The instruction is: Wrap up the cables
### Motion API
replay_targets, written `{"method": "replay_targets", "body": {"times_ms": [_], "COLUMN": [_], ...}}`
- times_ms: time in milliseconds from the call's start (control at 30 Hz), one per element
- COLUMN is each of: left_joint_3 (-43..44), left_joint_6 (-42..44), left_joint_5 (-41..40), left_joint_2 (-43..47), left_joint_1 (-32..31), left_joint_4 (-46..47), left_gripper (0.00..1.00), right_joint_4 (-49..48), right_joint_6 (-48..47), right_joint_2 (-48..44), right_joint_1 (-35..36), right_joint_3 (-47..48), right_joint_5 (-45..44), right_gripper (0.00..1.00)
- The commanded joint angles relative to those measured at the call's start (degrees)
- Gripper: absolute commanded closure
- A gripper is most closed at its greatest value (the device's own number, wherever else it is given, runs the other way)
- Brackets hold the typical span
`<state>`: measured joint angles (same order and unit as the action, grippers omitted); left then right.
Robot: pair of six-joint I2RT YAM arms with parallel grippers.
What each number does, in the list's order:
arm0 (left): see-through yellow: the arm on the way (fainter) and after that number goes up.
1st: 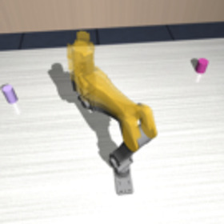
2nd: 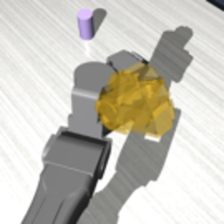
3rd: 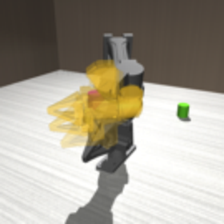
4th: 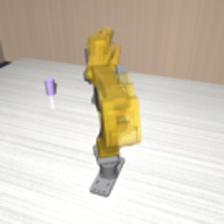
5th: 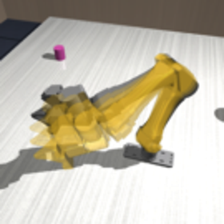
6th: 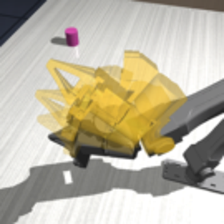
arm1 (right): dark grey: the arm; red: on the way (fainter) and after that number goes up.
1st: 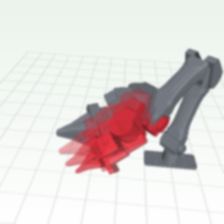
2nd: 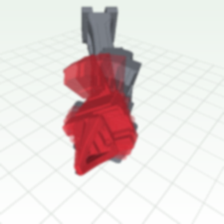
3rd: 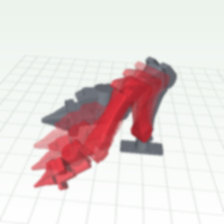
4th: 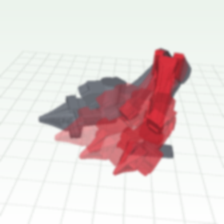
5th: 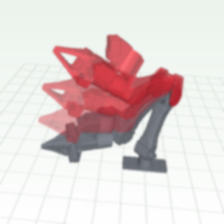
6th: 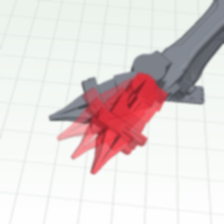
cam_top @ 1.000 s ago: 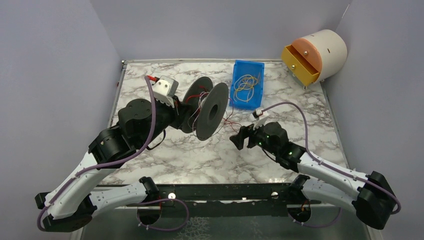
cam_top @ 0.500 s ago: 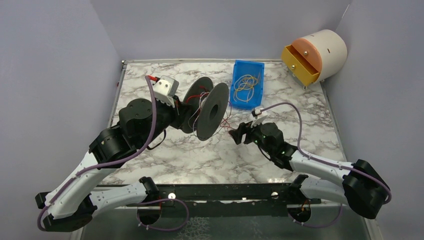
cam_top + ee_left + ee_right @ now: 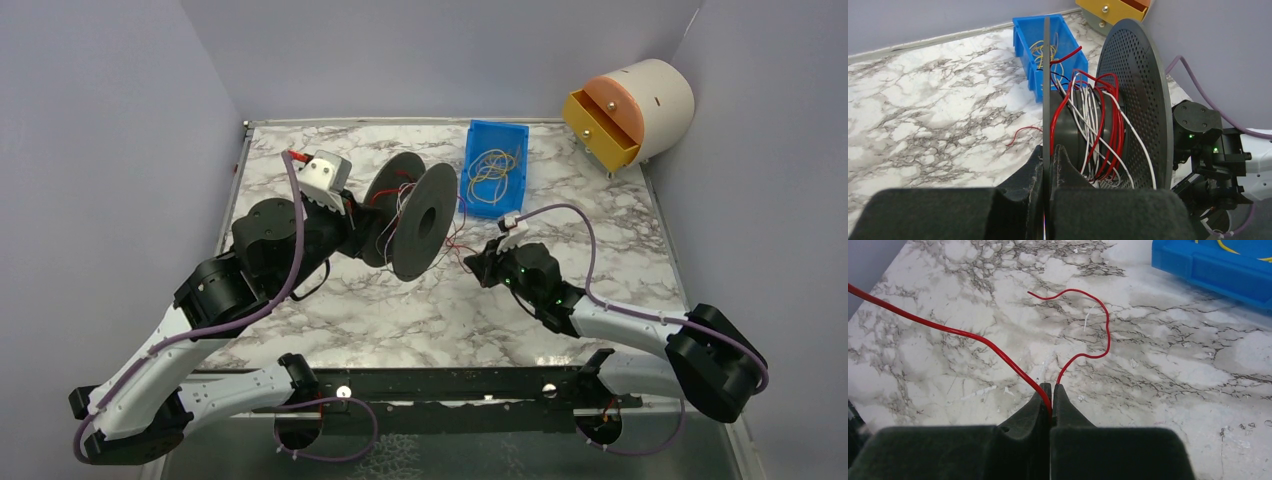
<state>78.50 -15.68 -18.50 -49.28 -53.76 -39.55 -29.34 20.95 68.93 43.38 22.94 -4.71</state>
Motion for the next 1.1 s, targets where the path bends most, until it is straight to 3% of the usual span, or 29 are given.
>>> {"method": "replay_targets", "body": {"times_ms": [0,433,767,1067], "left_joint_3": [3.5,-1.5,-8.6,-13.2], "left_joint_6": [-2.6,-5.8,-5.7,-1.9], "left_joint_5": [-2.4,-10.1,-19.0,-27.4], "left_joint_2": [1.2,2.4,2.3,-0.3], "left_joint_1": [-0.2,-0.2,-0.3,-0.3], "left_joint_4": [5.3,13.5,20.7,25.0], "left_gripper": [1.0,1.0,1.0,1.0], "right_joint_4": [-1.0,-4.5,6.3,20.7], "right_joint_6": [1.1,7.6,9.0,9.5], "right_joint_2": [-0.8,0.7,-3.9,-6.8], "right_joint_1": [-0.3,2.3,21.2,37.5], "right_joint_3": [-1.2,-7.0,-3.0,6.2], "right_joint_5": [3.2,10.7,-2.8,-15.1], "right_gripper": [0.99,0.99,0.99,0.99]}}
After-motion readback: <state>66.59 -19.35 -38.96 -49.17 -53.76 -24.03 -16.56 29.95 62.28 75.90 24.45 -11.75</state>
